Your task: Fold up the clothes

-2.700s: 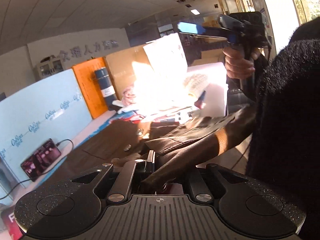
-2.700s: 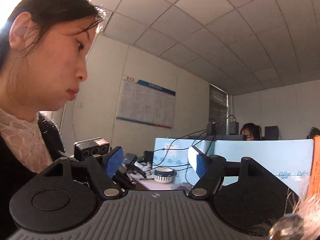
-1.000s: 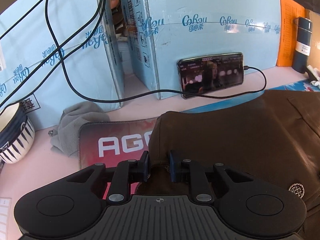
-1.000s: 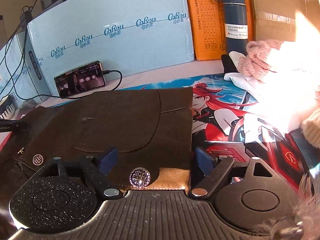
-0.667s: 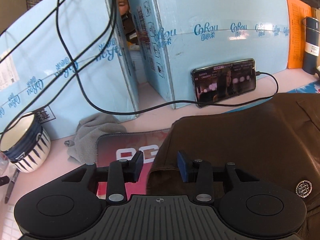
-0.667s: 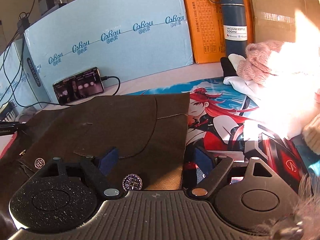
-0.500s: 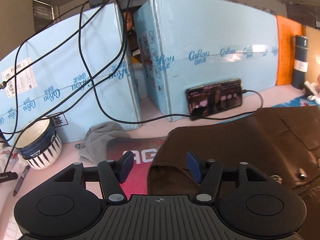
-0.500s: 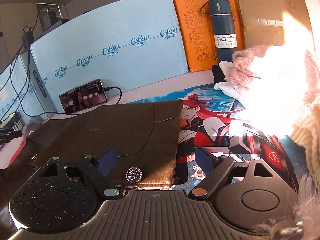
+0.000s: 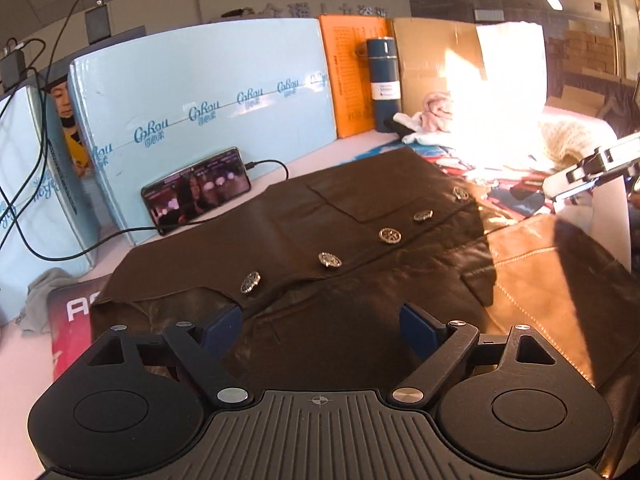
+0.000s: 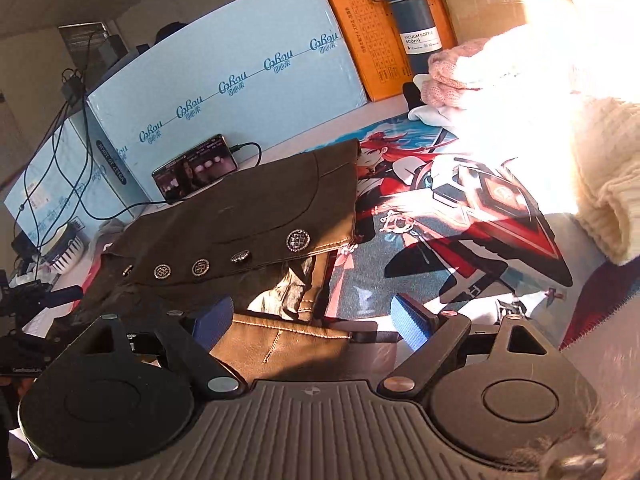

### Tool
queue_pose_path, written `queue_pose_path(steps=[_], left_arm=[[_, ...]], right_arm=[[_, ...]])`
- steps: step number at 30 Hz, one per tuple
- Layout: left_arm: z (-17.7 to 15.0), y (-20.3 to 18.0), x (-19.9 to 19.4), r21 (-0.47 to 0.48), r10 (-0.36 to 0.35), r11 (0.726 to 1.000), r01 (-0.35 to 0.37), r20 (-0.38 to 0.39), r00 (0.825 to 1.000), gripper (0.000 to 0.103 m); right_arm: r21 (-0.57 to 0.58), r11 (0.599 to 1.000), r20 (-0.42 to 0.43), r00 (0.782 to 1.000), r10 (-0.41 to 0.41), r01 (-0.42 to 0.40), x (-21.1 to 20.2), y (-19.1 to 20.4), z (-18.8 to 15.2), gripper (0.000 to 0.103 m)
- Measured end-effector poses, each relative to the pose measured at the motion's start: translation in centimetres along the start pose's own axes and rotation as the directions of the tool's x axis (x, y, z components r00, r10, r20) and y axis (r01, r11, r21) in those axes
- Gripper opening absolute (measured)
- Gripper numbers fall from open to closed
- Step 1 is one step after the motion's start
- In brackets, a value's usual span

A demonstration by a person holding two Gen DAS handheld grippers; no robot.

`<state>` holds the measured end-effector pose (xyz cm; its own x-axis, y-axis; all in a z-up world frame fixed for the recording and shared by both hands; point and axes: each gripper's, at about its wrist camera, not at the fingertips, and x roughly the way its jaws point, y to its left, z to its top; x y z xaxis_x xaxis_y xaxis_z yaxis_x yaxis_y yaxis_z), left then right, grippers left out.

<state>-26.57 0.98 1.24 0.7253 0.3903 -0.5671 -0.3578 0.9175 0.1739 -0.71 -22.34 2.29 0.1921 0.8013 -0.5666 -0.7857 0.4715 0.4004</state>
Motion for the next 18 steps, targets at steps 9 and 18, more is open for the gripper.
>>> queue_pose_path(steps=[9, 18], left_arm=[[-1.5, 0.9, 1.6, -0.109, 0.029, 0.993, -0.036, -0.063, 0.998, 0.096], [-0.1, 5.0, 3.2, -0.232, -0.079, 0.971, 0.059, -0.078, 0.994, 0.095]], right_arm=[[-0.021, 0.999, -0.037, 0.999, -0.030, 0.029, 0.1, 1.4, -2.3, 0.086], [-0.081, 0.997, -0.102, 0.995, -0.019, 0.011, -0.2, 2.2, -2.6, 0.086]])
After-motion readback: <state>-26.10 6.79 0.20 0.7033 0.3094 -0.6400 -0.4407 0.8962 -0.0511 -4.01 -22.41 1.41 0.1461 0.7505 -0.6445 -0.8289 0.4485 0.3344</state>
